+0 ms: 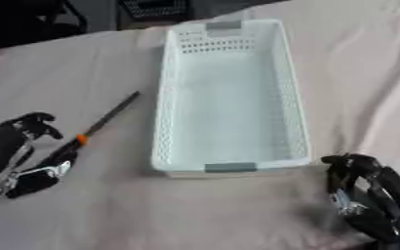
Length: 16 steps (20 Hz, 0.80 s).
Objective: Pick up objects on the table and place them in the box.
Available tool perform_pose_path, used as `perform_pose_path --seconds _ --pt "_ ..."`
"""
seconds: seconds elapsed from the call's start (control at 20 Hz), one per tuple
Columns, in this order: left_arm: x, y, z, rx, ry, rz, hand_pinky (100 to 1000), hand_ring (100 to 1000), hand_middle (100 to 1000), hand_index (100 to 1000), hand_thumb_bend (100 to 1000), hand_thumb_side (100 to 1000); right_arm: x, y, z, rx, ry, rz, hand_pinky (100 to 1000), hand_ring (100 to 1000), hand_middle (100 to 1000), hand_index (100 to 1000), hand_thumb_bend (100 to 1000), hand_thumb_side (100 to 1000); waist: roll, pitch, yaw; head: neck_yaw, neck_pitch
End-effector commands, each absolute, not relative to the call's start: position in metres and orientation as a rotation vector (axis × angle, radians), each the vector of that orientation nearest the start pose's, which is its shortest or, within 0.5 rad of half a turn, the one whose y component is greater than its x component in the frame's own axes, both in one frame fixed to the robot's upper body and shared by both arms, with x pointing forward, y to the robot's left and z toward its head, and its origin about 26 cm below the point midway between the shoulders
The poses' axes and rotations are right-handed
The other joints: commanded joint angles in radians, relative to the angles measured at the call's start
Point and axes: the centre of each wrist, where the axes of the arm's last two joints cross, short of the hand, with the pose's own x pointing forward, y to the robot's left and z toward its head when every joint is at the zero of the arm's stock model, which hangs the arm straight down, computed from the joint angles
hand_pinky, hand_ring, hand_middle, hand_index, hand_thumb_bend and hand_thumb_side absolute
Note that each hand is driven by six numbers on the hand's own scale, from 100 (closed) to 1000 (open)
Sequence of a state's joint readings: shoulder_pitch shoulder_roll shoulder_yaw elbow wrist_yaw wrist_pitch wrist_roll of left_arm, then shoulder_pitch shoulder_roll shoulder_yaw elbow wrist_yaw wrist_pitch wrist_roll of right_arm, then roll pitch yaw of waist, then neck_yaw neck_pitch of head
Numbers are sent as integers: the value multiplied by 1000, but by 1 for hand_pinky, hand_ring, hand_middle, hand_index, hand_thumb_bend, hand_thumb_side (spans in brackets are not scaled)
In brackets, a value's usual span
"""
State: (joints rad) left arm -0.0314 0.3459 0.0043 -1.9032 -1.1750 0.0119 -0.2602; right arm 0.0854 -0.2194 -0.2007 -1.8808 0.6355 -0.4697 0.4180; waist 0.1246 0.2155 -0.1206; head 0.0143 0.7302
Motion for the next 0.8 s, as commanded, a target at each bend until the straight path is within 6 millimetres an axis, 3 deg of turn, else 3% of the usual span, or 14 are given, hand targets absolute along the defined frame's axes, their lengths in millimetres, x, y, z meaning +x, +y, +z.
perform_pose_path --seconds 0.05,0.8 --pt "274 299 112 1197 -1388 -1231 873 843 831 704 395 469 244 -340 76 -605 -1787 1148 421 536 572 802 100 834 -2 -9 0 16 4" --pt "273 300 112 1191 -1406 -1227 872 839 822 706 333 441 244 -341 77 -610 -1793 1144 421 535 572 801 100 824 -4 -8 2 55 11"
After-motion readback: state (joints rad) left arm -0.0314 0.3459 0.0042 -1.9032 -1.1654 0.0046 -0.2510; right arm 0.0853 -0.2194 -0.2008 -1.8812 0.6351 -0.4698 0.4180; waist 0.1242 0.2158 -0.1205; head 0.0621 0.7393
